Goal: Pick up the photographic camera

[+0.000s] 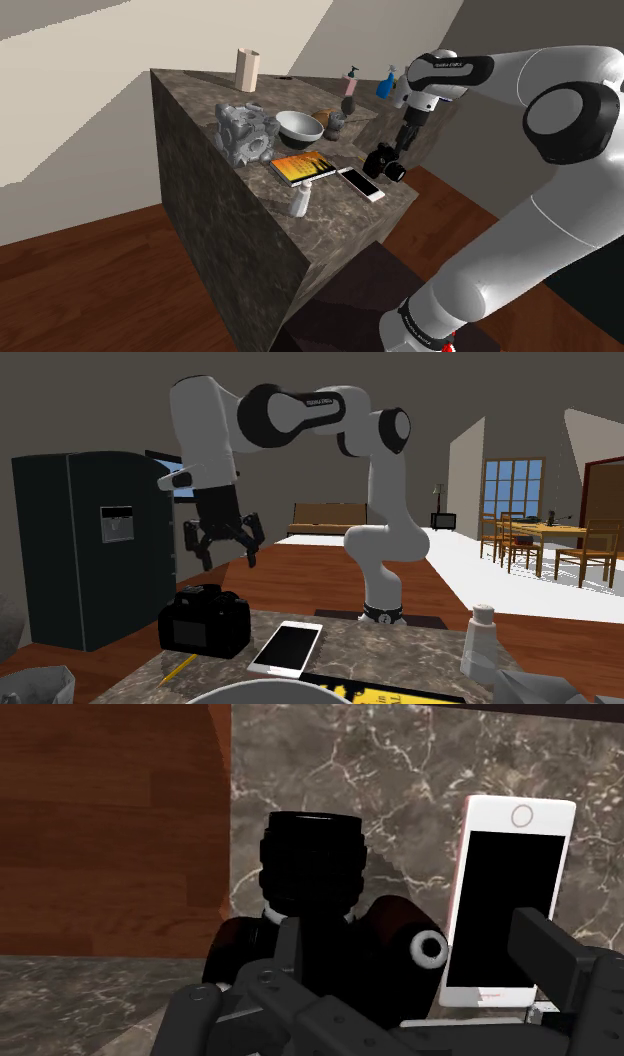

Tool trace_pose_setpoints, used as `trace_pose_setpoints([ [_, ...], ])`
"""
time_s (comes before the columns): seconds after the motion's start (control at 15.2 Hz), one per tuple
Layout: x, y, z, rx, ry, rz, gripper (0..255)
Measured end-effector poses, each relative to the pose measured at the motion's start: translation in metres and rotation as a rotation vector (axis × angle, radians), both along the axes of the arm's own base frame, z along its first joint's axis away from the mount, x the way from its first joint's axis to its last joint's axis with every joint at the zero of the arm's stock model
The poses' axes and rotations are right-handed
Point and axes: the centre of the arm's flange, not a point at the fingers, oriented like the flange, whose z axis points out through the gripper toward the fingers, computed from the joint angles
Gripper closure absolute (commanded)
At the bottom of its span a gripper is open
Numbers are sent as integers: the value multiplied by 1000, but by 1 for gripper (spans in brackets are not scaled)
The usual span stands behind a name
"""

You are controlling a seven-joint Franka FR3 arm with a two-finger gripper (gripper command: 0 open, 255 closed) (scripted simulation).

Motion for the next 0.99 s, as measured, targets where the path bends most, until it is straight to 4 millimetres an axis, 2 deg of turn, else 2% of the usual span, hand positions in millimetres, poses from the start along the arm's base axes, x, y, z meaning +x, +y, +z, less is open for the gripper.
trace_pose_setpoints([
  [0.13,3,-22,-5,3,7,-4,0],
  [0.2,3,-28,-9,4,9,-4,0],
  [0.66,5,-34,-44,4,10,-4,0],
  [0.73,5,-34,-46,4,10,-4,255],
  [0.99,5,-34,-47,4,9,-5,255],
])
